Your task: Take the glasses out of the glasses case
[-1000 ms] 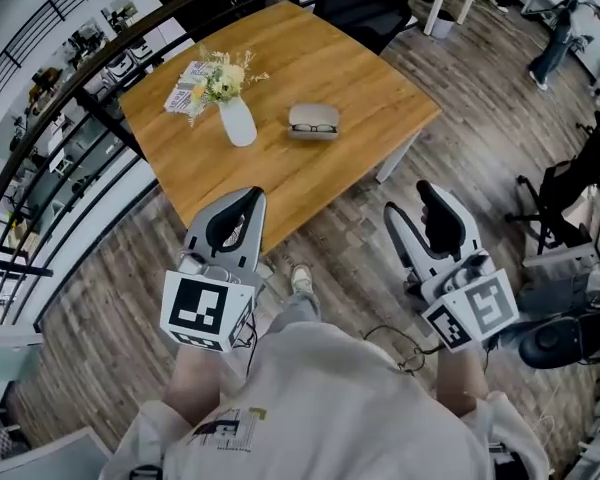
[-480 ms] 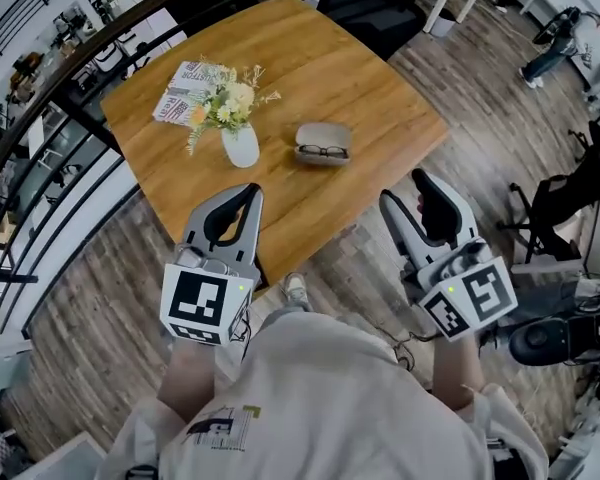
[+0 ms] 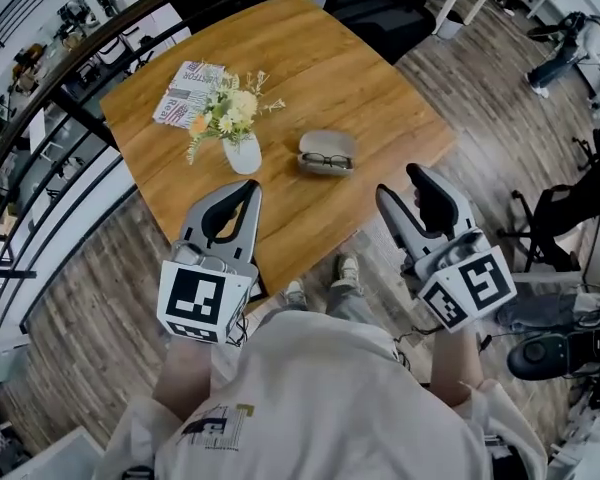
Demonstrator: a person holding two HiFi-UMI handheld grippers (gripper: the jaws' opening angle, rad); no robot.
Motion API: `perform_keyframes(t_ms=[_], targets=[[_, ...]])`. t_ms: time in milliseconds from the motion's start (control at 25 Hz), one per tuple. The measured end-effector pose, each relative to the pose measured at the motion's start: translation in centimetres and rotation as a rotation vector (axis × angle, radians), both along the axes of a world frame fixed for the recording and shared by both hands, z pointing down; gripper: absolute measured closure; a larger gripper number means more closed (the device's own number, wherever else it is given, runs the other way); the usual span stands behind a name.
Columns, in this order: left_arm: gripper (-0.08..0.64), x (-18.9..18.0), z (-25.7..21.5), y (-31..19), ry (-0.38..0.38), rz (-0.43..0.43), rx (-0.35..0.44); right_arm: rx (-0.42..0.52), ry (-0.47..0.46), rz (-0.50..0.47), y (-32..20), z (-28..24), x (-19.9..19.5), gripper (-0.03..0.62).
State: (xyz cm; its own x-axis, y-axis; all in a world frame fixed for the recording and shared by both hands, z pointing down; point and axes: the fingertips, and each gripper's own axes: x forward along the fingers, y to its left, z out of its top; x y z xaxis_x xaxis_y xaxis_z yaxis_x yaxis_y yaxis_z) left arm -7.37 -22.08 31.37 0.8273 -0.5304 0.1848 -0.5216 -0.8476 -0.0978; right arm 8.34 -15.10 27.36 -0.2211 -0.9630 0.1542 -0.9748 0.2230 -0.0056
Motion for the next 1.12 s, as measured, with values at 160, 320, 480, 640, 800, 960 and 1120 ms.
perform_keyframes(t_ms=[160, 320, 480, 640, 800, 960, 1120], targets=[[0.543, 1.0, 0.1, -1.2, -0.007, -0.044, 0.004, -0.026, -0.066, -0.063, -1.7, 0.4, 1.2, 0.36], [0.543, 2.6, 0.2, -2.3, -0.028, -0.088, 0.004, -0.038, -0.069, -0.102, -3.8, 0.7, 3.5, 0.362], [0.543, 4.7, 1.1, -3.8, -0.061, -0.132, -0.009, -0.084, -0.083, -0.202, -6.2, 2.1, 5.5, 0.367], [0.543, 7.0, 2.2, -5.5, -0.079, -0.195, -0.014, -0.137, -0.104, -0.299, -9.0, 3.9, 7.7, 0.367], [0.543, 8.9, 3.3, -7.2, -0.082, -0.267, -0.032, -0.194, -0.092, -0.375, -12.5, 6.5, 9.6, 0.368], [0.543, 10.1, 4.8, -8.8, -0.106, -0.332, -0.058, -0.271, -0.055, -0.443, -15.8, 9.9, 10.6, 0.37], [0.543, 11.1, 7.0, -10.3, -0.175, -0.373, -0.077, -0.358, 0.002, -0.53, -18.0, 13.3, 10.4, 0.373]])
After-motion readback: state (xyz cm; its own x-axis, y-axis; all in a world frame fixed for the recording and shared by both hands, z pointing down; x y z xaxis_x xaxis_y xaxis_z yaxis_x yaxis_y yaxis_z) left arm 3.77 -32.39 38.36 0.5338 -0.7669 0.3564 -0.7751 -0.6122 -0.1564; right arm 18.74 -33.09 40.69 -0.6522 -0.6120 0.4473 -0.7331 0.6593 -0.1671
